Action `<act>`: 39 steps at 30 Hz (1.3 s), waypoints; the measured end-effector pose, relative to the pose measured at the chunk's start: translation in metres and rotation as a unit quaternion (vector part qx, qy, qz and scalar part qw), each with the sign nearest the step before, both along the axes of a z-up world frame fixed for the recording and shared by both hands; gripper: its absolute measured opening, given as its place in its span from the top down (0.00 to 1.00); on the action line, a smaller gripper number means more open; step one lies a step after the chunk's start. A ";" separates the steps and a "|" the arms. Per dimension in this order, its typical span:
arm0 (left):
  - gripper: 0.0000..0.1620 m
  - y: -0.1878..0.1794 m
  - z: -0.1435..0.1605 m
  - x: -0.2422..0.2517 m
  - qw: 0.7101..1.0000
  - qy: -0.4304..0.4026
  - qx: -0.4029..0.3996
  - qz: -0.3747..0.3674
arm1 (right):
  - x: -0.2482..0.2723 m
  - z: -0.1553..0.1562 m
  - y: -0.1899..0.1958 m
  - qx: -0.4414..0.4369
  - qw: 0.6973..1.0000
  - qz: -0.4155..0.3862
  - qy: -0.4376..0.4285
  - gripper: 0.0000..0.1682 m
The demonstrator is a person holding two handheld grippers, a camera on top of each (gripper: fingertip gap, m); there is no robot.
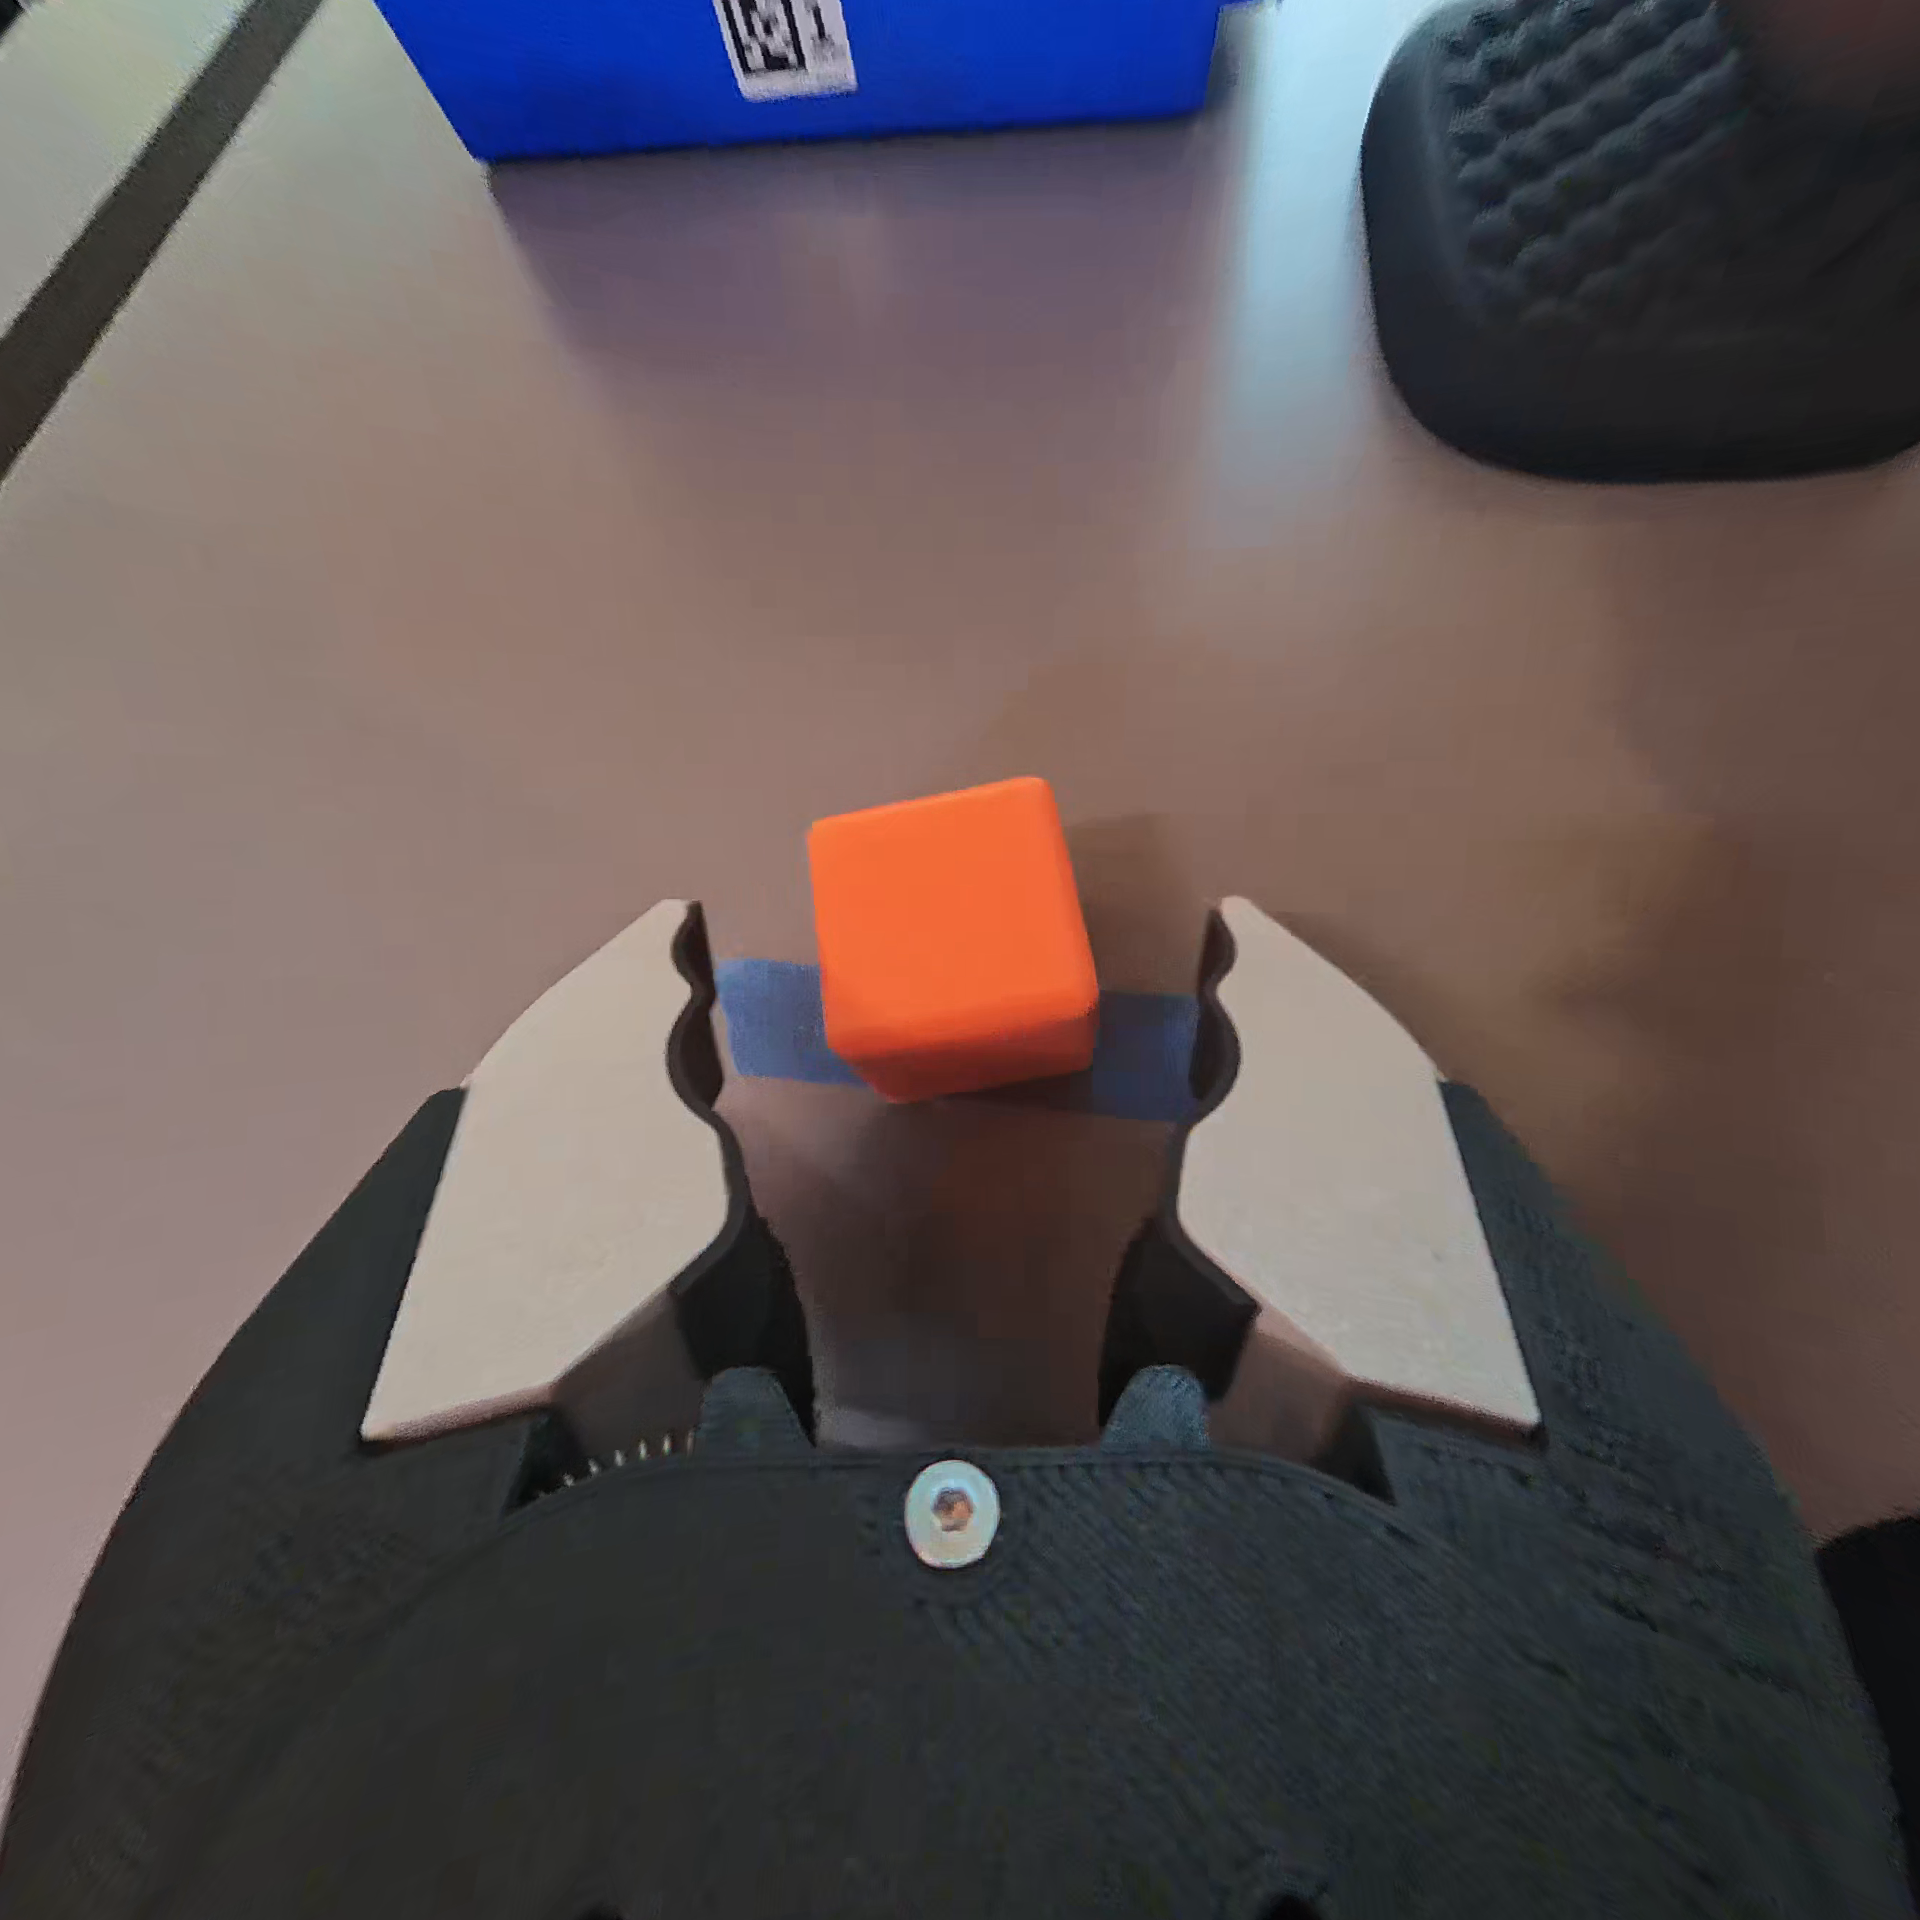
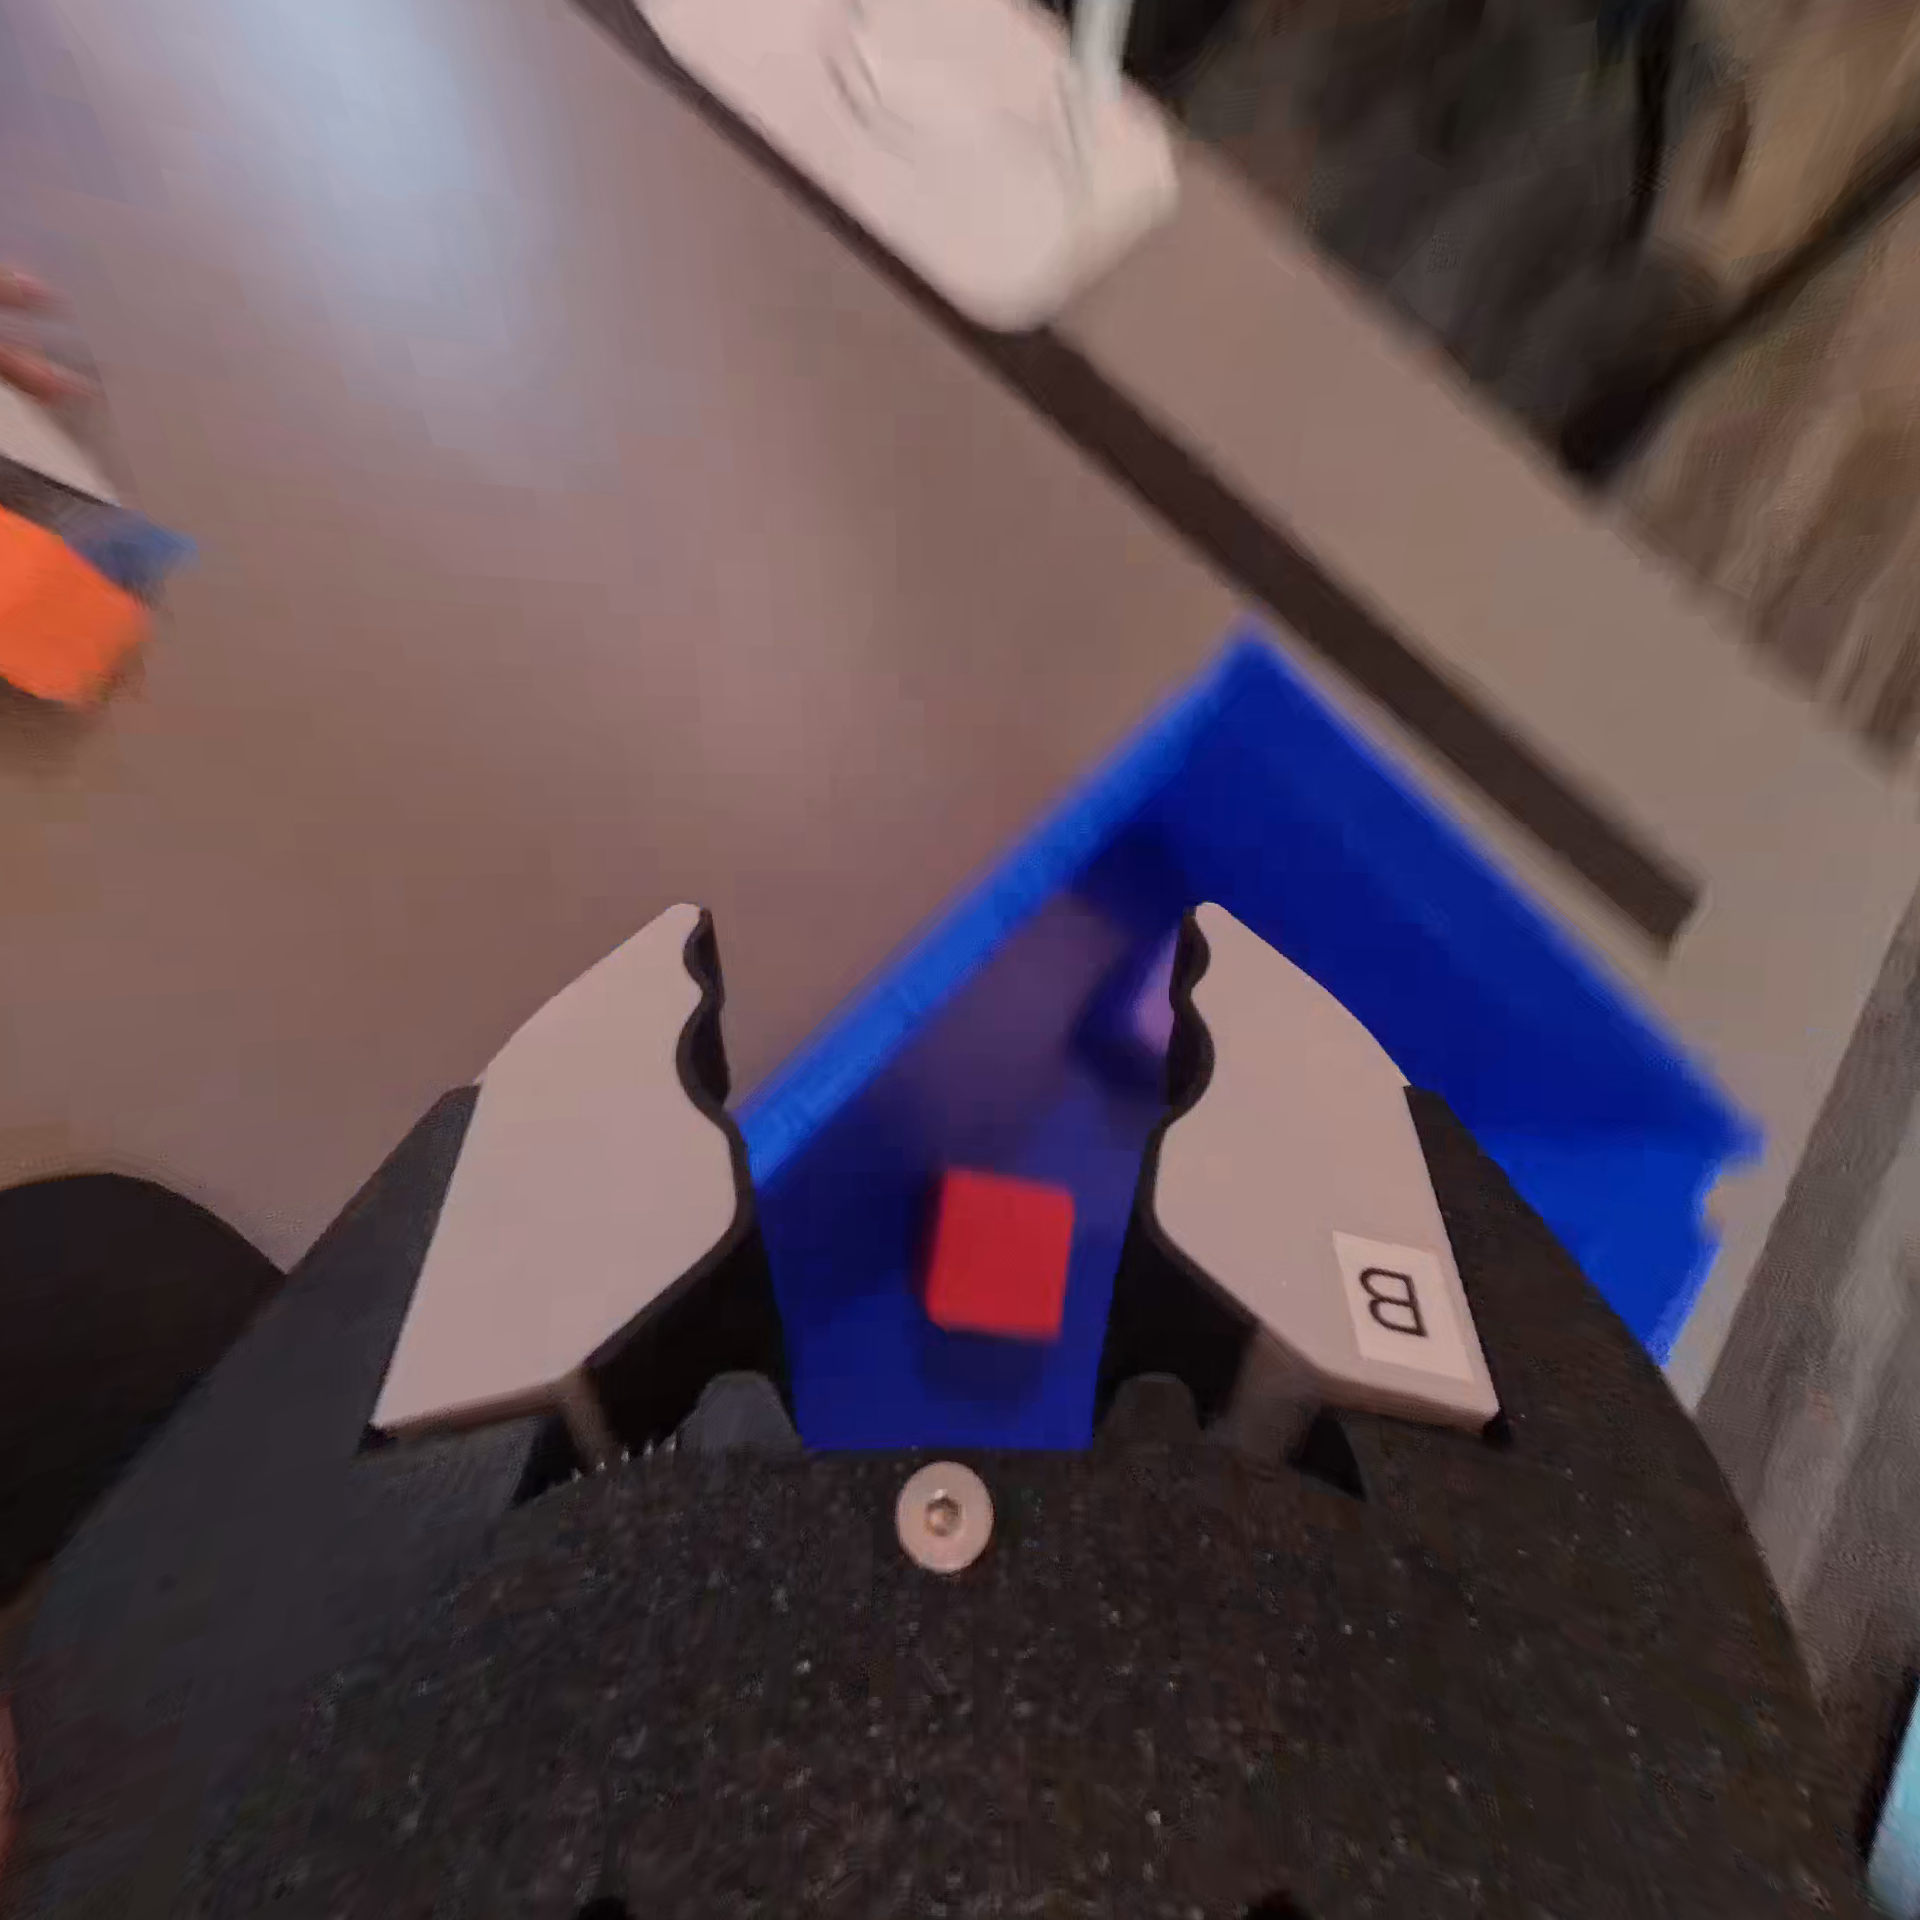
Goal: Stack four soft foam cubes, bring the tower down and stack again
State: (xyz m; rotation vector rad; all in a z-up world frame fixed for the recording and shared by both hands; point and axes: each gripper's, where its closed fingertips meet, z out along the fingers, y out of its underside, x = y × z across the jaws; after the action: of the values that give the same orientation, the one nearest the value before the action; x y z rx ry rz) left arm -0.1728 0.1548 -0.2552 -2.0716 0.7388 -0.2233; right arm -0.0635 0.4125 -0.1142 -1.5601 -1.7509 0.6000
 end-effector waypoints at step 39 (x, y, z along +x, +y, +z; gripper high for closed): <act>0.29 0.007 0.086 -0.050 0.970 -0.093 0.194 0.112 | 0.130 -0.053 0.028 -0.033 0.966 -0.222 -0.124 0.71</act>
State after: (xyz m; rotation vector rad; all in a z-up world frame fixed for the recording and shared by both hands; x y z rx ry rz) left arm -0.2226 0.1615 -0.1696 -1.7154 0.3920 -0.1305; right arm 0.0667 0.4406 -0.1668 -2.0657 -1.4856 0.2486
